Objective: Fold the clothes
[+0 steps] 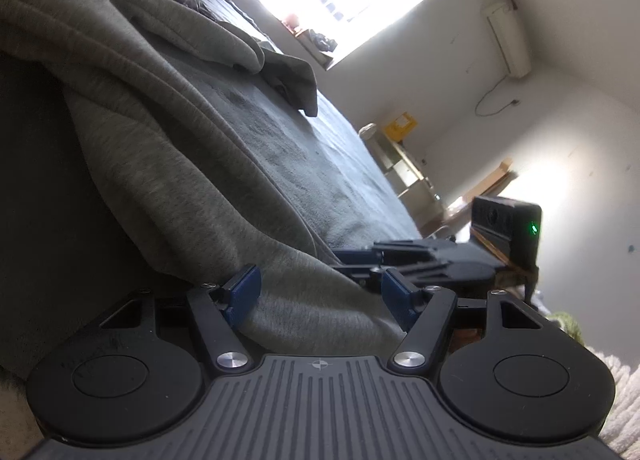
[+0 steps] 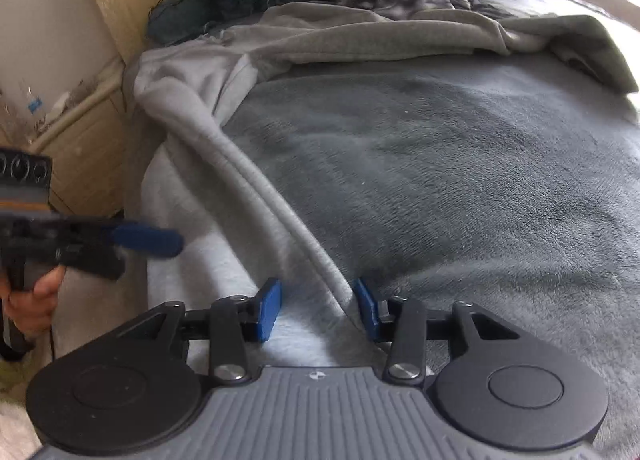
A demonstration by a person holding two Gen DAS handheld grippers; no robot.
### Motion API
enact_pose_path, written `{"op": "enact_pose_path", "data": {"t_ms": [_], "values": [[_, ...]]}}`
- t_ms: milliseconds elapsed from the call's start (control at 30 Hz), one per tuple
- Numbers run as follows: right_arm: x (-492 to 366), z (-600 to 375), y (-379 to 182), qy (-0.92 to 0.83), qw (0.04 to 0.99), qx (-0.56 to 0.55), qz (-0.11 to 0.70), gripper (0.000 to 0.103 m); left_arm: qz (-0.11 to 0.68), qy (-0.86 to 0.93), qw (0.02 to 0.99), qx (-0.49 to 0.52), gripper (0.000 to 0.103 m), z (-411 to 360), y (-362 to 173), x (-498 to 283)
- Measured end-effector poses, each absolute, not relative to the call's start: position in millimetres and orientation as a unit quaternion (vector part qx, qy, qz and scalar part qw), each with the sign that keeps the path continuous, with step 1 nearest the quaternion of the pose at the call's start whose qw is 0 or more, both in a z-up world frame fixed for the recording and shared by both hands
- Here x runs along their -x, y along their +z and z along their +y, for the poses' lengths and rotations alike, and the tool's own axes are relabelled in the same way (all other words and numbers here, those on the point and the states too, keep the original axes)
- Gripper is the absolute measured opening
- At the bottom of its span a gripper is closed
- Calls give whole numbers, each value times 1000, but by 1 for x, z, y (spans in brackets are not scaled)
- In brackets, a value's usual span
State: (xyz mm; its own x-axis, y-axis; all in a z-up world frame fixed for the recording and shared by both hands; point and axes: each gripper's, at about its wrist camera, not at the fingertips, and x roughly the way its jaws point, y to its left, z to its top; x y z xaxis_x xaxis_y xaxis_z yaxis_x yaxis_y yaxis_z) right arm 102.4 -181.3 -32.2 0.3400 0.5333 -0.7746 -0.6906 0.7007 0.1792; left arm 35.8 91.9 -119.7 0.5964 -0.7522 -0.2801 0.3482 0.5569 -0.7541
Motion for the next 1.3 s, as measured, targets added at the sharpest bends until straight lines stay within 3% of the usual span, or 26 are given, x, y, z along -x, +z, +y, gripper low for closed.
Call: {"op": "enact_pose_path", "data": {"t_ms": [67,200,400,700,800,1000,1067,1300], "values": [[-94,-184,-24,367,823,97,422,10,302,-334,825,340,67,95,-120,-35],[-68,-185,3,373,854,72,355,8,299,-332,819,361,68,109,-111,-28],[4,-178,22,422,859,83,277,8,274,-339,796,419,84,131,-97,-11],[86,-142,-8,448,851,130,242,8,328,-251,771,485,82,151,-122,0],[104,-130,-25,448,851,133,240,8,346,-218,765,498,77,153,-134,1],[119,-128,-46,420,860,110,268,12,333,-185,784,489,40,159,-133,1],[124,-138,-45,418,858,97,281,21,324,-179,791,487,32,164,-131,5],[100,-216,-21,315,907,35,276,34,303,-159,817,464,17,185,-124,30]]}}
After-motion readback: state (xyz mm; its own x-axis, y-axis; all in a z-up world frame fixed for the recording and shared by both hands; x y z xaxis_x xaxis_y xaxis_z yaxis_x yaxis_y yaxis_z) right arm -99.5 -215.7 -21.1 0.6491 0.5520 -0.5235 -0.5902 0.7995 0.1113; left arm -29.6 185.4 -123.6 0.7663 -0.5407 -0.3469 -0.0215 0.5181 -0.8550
